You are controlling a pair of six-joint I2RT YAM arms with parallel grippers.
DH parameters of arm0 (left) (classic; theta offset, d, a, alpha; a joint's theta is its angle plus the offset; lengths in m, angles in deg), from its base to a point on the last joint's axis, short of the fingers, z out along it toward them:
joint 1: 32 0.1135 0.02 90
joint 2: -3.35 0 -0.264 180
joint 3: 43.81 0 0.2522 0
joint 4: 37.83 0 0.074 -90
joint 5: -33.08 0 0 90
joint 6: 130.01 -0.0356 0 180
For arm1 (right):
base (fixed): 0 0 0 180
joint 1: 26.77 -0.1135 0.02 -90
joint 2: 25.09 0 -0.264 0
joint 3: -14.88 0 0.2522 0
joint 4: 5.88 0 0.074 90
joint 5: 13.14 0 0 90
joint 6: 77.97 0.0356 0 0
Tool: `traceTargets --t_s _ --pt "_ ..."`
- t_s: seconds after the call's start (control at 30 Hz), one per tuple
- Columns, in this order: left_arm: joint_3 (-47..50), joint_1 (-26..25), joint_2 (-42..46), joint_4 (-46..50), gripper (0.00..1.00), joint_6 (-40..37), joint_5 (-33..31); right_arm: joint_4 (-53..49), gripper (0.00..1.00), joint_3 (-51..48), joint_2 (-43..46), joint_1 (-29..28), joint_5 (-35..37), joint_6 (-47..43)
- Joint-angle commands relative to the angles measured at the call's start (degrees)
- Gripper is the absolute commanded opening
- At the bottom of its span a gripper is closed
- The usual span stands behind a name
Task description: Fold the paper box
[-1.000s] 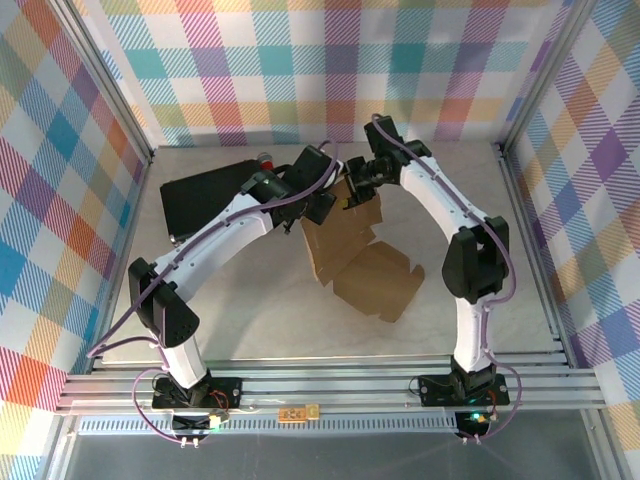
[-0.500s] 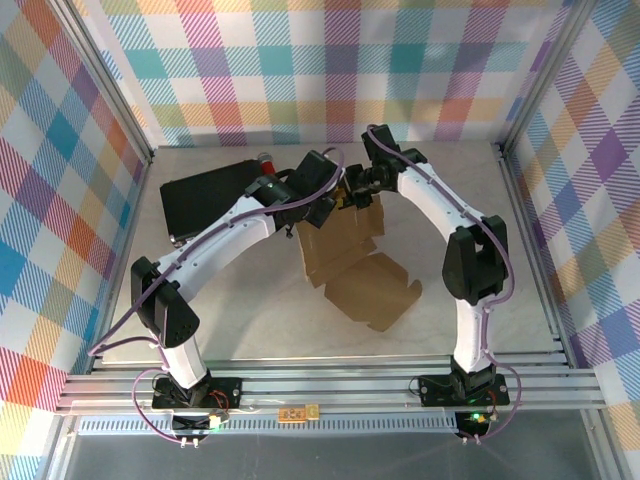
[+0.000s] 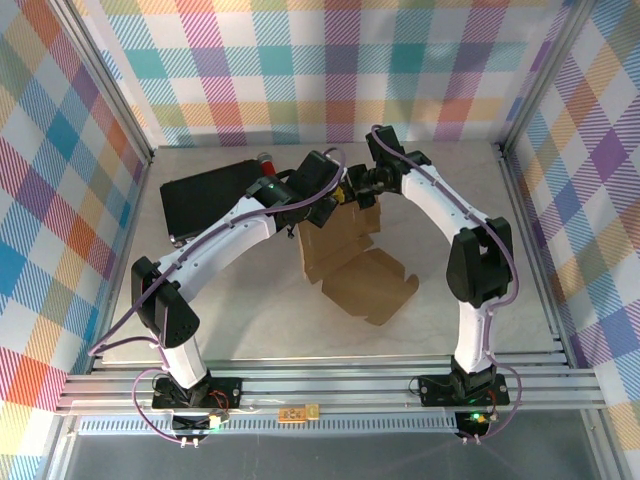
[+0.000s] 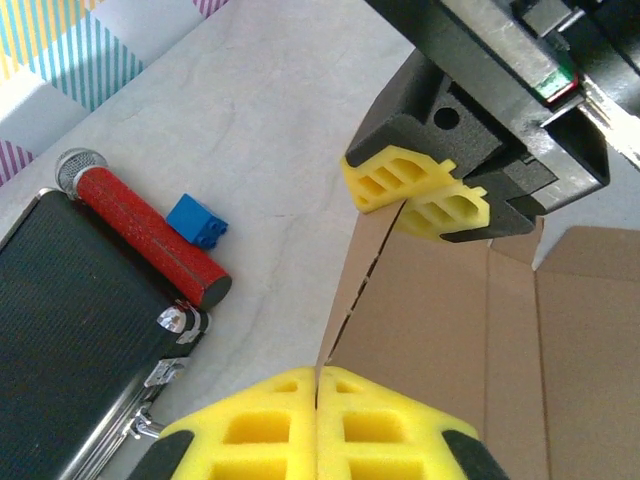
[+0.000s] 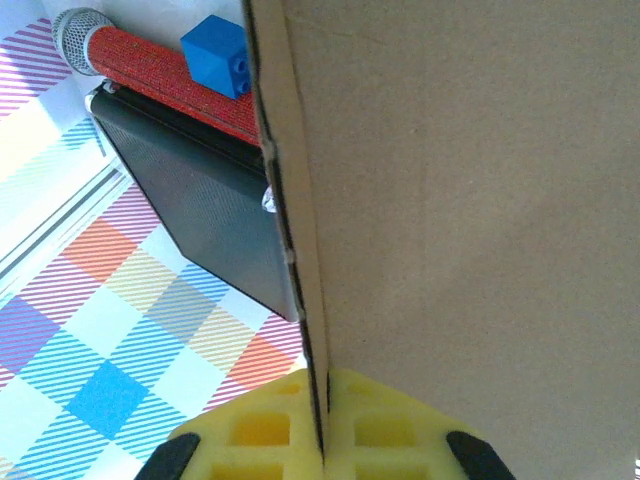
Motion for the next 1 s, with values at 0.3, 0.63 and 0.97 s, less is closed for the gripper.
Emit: traceTargets --t_s 0.3,0.63,0.97 --pt "-10.6 12.6 3.2 6.2 0.59 66.5 26.4 12.4 0.0 -10.5 9.4 0.9 8.4 4.8" --pt "-5.8 12.3 2.5 -0.1 0.58 84.4 34.1 11.6 0.0 -10.5 9.6 0.9 8.5 5.6" --pt "-2.7 11.5 1.0 -0.6 0.58 85.6 35.9 8.7 0.0 -9.1 10.4 0.9 9.0 6.0"
